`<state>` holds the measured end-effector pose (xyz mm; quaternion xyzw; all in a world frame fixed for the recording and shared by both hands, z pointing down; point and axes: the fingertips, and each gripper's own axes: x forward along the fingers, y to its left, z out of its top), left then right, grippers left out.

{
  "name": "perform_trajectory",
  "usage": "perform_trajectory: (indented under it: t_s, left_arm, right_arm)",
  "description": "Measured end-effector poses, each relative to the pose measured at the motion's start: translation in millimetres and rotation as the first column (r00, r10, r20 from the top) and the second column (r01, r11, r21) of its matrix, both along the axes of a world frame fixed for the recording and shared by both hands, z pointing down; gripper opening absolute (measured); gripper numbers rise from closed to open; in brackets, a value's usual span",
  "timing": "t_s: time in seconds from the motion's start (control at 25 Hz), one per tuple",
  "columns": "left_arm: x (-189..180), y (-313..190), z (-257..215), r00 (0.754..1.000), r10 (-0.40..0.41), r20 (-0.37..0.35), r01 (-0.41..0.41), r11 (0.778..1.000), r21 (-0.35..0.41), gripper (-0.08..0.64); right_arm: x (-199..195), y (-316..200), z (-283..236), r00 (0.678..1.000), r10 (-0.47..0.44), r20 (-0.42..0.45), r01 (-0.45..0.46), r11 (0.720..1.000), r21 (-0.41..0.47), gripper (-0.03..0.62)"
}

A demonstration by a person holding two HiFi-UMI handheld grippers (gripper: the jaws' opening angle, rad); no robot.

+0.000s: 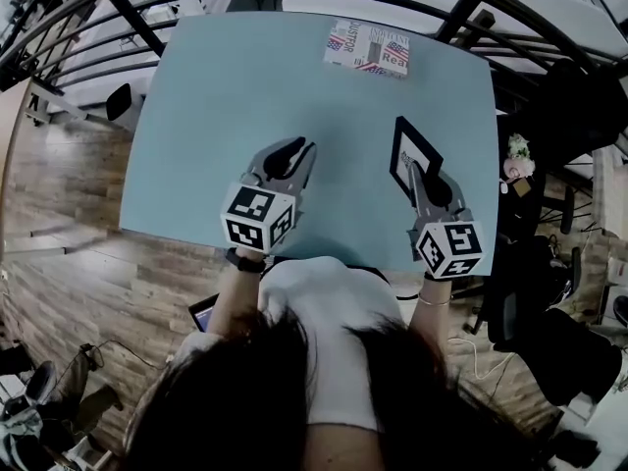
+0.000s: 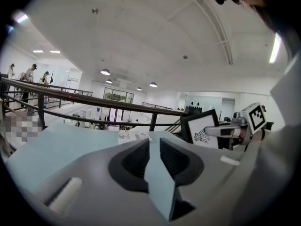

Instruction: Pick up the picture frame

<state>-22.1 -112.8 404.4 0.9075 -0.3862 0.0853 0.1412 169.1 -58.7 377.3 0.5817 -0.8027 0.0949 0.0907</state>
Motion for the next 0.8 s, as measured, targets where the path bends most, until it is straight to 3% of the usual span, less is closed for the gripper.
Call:
perform_trajectory:
  t_s: [0.32,0.8]
  left_arm:
    - [-12.0,-10.9,5.3,0.995,-0.077,0.059,0.075,0.996,0.04,0.063]
    - [-25.1,-27.2,4.4,0.989,-0.134,0.059,0.129,0.989,0.072,0.057]
  right_arm:
    - [4.0,-6.2,-3.4,0.996,0.035,-0.082,-0.031,0.998,0.048,0.014]
    - [-8.5,-34.4,-2.3,0.998,-0.004,-0.06,0.008,0.998,0.067,0.014]
